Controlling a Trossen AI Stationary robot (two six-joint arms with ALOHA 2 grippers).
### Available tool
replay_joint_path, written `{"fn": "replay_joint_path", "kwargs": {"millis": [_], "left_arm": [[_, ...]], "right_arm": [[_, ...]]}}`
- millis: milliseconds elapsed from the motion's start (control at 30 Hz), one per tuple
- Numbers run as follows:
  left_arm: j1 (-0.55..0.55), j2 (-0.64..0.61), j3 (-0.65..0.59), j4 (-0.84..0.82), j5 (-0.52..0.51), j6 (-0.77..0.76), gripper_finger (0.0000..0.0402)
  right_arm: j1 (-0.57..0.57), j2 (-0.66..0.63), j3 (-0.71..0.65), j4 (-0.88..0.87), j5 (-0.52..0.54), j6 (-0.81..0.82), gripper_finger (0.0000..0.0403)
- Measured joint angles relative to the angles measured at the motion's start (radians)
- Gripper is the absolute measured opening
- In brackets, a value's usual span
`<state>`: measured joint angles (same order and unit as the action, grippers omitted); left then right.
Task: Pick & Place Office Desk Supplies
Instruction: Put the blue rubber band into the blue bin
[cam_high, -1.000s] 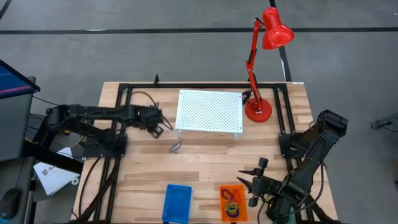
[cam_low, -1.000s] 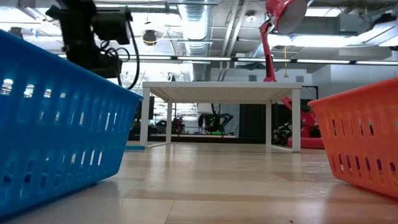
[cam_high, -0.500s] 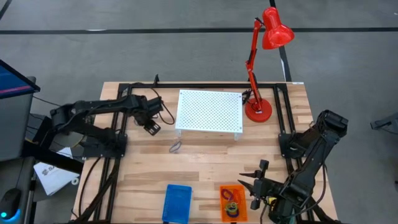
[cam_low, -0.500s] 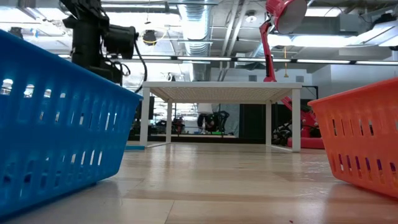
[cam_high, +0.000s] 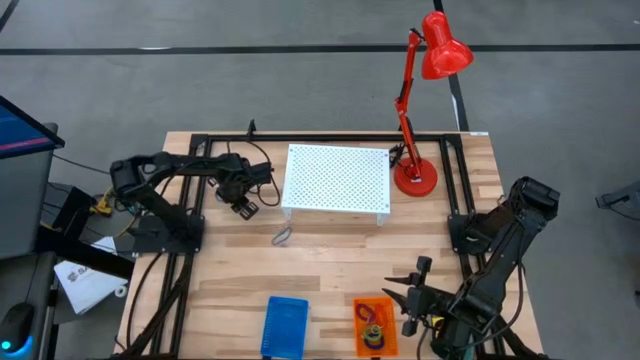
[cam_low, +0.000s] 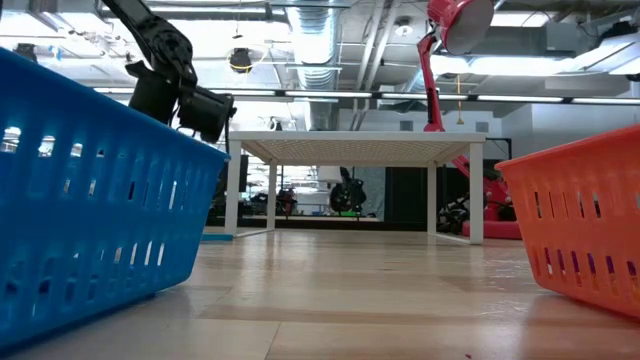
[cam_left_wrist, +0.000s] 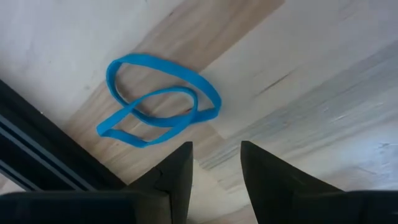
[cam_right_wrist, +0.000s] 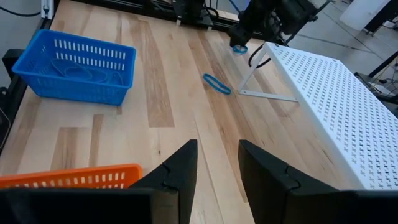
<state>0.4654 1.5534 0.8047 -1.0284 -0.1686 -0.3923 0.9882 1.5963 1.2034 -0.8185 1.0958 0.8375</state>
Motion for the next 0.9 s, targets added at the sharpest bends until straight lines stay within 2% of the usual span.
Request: {"fn": "replay_joint_path", "kwargs": {"millis": [333, 600, 900], "left_arm": [[0.002, 0.015, 0.000, 0.003, 0.010, 0.020, 0.0125], [0.002, 0.016, 0.000, -0.001, 0.010, 0.021, 0.0103], [0.002, 0.078, 0.000, -0.011, 0.012, 0.007, 0.0097]], "right_arm": [[0.000, 0.000, 0.000, -0.003, -0.002, 0.000, 0.0113], [0.000, 0.000, 0.000, 0.001, -0.021, 0.000, 0.0113], [0.000, 0.000, 0.000, 0.001, -0.021, 0.000, 0.0113]]}}
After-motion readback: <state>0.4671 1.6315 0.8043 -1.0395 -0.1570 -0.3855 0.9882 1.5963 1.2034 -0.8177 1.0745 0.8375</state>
